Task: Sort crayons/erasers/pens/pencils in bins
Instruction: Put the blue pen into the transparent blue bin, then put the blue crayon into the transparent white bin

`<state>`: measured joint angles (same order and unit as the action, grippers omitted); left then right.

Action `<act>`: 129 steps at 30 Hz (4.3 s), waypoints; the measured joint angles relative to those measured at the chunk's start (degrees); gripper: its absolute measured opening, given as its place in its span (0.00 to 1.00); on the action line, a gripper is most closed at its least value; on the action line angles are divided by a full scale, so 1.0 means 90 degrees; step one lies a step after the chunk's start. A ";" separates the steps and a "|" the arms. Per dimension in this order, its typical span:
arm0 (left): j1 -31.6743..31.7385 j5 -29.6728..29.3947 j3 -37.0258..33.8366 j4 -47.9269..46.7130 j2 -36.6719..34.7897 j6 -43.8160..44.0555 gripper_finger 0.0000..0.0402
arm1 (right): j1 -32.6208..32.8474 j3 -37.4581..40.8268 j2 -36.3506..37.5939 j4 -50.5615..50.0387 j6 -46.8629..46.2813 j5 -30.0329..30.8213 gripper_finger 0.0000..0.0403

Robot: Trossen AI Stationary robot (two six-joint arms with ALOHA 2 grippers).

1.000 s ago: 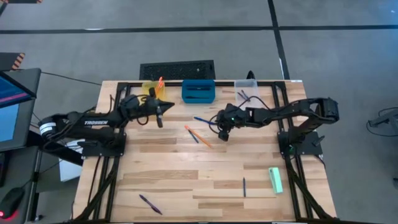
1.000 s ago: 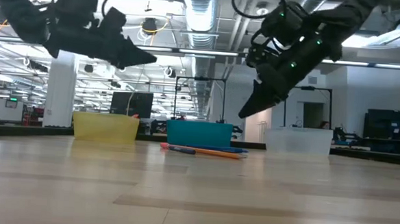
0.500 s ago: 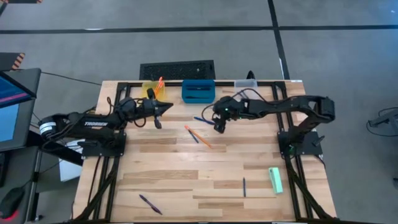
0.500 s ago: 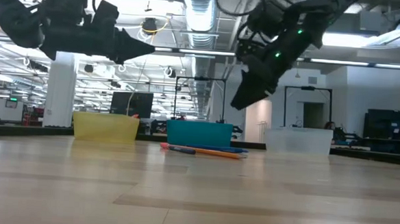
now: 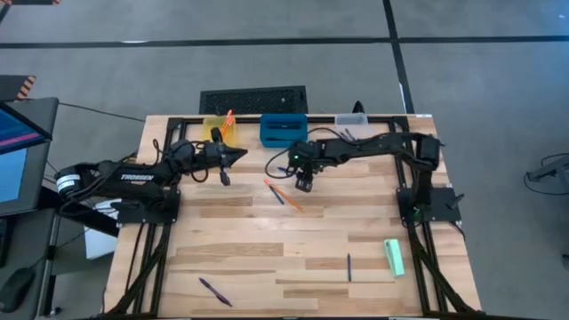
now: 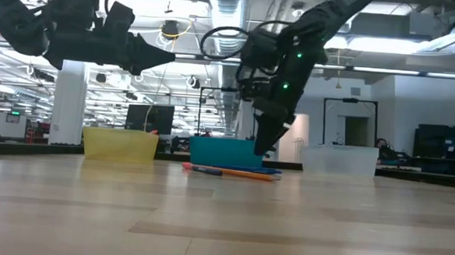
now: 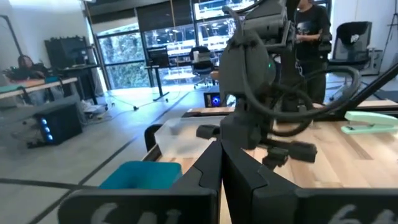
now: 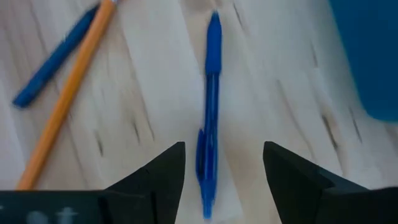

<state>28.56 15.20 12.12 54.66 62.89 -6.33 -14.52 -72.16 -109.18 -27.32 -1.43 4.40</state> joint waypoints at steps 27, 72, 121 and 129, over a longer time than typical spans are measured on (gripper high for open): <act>-0.0019 0.0007 0.0002 -0.0190 0.0000 0.0217 0.00 | -0.0153 -0.0471 -0.0877 -0.0438 0.0237 0.0020 0.21; -0.0022 -0.0028 0.0007 -0.0120 0.0000 0.0253 0.00 | -0.1146 -0.2462 -0.0298 -0.0528 0.1838 0.0522 0.16; -0.0024 0.0000 0.0007 -0.0151 0.0000 0.0253 0.00 | -0.1491 -0.2953 -0.1763 -0.0635 0.2213 0.0164 0.42; -0.0024 0.0000 0.0007 -0.0188 -0.0002 0.0305 0.00 | -0.1385 -0.2951 -0.1262 -0.1244 0.2347 0.0668 0.43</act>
<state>28.34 15.20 12.19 52.97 62.88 -3.58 -26.99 -98.72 -120.54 -38.52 19.69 10.41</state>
